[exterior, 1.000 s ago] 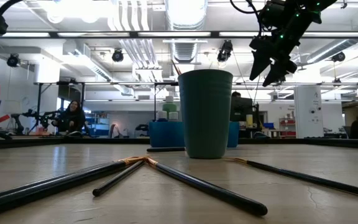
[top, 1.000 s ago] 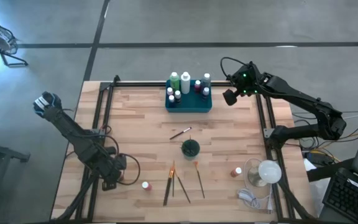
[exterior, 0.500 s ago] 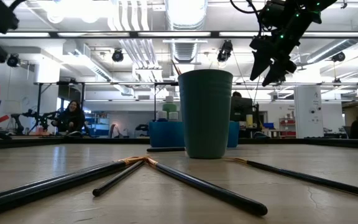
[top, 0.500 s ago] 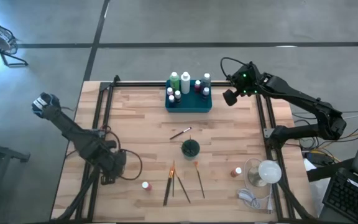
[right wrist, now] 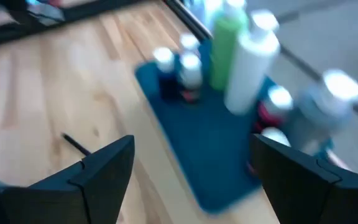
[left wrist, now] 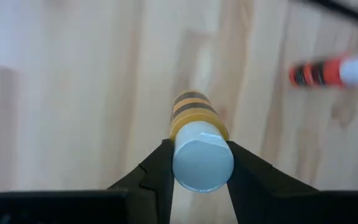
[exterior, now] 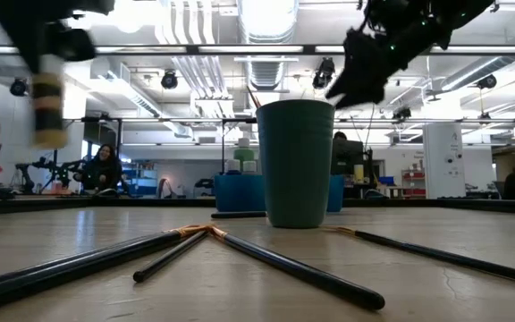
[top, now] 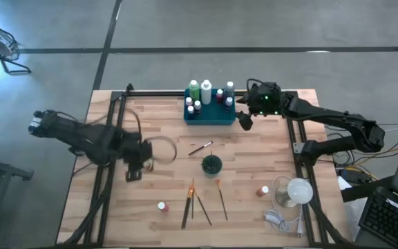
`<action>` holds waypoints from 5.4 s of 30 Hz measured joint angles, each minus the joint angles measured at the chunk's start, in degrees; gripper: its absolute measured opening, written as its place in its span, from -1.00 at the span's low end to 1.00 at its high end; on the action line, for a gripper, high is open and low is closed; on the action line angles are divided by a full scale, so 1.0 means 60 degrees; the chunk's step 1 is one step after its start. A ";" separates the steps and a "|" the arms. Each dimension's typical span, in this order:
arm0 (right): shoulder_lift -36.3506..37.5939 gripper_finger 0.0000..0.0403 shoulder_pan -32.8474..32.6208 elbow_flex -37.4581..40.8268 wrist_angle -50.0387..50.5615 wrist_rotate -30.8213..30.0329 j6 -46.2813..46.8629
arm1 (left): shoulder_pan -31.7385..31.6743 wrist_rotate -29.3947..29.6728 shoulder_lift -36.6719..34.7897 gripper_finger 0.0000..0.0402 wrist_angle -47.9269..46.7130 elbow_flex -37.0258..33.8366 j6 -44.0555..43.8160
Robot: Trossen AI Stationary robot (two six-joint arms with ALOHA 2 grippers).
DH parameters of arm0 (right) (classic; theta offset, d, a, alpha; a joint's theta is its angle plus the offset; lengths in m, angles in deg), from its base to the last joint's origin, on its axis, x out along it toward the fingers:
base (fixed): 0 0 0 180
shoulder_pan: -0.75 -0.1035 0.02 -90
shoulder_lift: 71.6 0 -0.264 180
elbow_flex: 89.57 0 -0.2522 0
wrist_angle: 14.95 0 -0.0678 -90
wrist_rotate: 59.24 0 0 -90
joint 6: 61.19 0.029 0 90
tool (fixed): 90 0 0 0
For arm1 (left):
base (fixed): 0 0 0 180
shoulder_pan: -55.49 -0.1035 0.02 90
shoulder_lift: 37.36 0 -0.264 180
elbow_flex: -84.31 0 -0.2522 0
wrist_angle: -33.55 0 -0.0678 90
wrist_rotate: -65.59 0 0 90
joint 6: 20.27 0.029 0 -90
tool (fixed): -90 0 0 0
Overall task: Pick & Place Paint Supplies
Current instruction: Put the yellow paint bottle into the blue bin
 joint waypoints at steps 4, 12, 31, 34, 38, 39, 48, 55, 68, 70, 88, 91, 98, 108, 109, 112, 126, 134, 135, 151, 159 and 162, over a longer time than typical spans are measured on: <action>0.0000 0.52 -0.0570 0.0000 -0.0741 0.0165 -0.0219 | -0.1672 0.0008 0.0310 -0.40 -0.0032 0.0955 0.1852; -0.0127 0.59 -0.0979 0.0000 -0.1292 0.0202 -0.0301 | -0.4317 -0.0009 0.2624 -0.40 -0.0069 0.3394 0.4793; -0.0401 0.74 -0.1045 -0.0004 -0.3250 0.0092 -0.1073 | -0.6135 -0.0413 0.8016 -0.40 -0.1655 1.1246 0.6359; -0.0574 0.71 -0.1045 -0.0004 -0.3460 0.0089 -0.1048 | -0.6143 -0.0577 0.8534 -0.40 -0.1931 1.2106 0.6363; -0.0913 0.68 -0.1045 -0.0004 -0.3735 0.0089 -0.0827 | -0.6136 -0.0640 0.8480 -0.40 -0.1386 1.1643 0.6238; -0.1031 0.68 -0.1045 -0.0004 -0.3860 0.0089 -0.0832 | -0.6136 -0.0641 0.8456 -0.40 -0.1354 1.1596 0.6075; -0.2340 0.77 -0.1100 -0.0004 -0.4980 0.0089 -0.0811 | -0.6085 -0.0645 0.8389 -0.40 -0.0709 1.1503 0.5775; -0.2922 0.72 -0.1176 -0.0004 -0.5783 -0.0207 -0.0933 | -0.6089 -0.0645 0.8389 -0.40 -0.0727 1.1419 0.5776; -0.3767 0.47 -0.1437 -0.0938 -0.5750 -0.0301 -0.1610 | -0.6052 -0.0893 0.8389 -0.40 -0.0801 1.1390 0.5697; -0.3885 0.43 -0.1485 -0.1129 -0.5739 -0.0428 -0.1706 | -0.6052 -0.0896 0.8389 -0.40 -0.0974 1.1388 0.5685; -0.3891 0.04 -0.1723 -0.1308 -0.5579 -0.0694 -0.1773 | -0.6028 -0.0958 0.8389 -0.40 -0.1045 1.1247 0.5589; -0.3891 0.02 -0.1723 -0.1308 -0.5549 -0.0688 -0.1773 | -0.6027 -0.0987 0.8389 -0.40 -0.0986 1.1247 0.5434; -0.3896 0.05 -0.1723 -0.1308 -0.5508 -0.0672 -0.1769 | -0.6009 -0.1049 0.8389 -0.40 -0.0949 1.1247 0.5086; -0.3901 0.00 -0.1740 -0.1304 -0.5506 -0.0643 -0.1769 | -0.5961 -0.1304 0.8389 -0.40 -0.0905 1.1247 0.4868; -0.3901 -0.03 -0.1738 -0.1304 -0.5492 -0.0639 -0.1769 | -0.5961 -0.1302 0.8389 -0.40 -0.0903 1.1247 0.4844; -0.3901 -0.11 -0.1741 -0.1304 -0.5323 -0.0643 -0.1771 | -0.5960 -0.1301 0.8389 -0.40 -0.0917 1.1249 0.4795; -0.3898 -0.39 -0.1763 -0.1304 -0.5220 -0.1097 -0.1815 | -0.5958 -0.1189 0.8396 -0.36 -0.0877 1.1260 0.4976; -0.3883 -0.39 -0.1619 -0.1287 -0.5285 -0.2147 -0.1758 | -0.5957 -0.0007 0.8106 0.11 -0.0889 1.1277 0.5231; -0.3883 -0.39 -0.1573 -0.1285 -0.5286 -0.2147 -0.1685 | -0.5958 0.0150 0.8022 0.15 -0.0891 1.1273 0.5310; -0.4235 -0.39 -0.0676 0.1859 -1.2381 -0.1211 -0.1046 | -0.6009 0.0156 0.5826 0.19 0.2969 0.8136 0.5630; -0.5717 -0.39 -0.0339 0.1622 -1.3584 -0.0677 -0.0301 | -0.6031 0.0116 0.4293 0.19 0.7989 0.4490 0.5361; -0.6392 -0.39 -0.0393 0.1369 -1.3931 -0.1166 -0.0309 | -0.6032 0.0154 0.3922 0.18 0.9260 0.3451 0.5291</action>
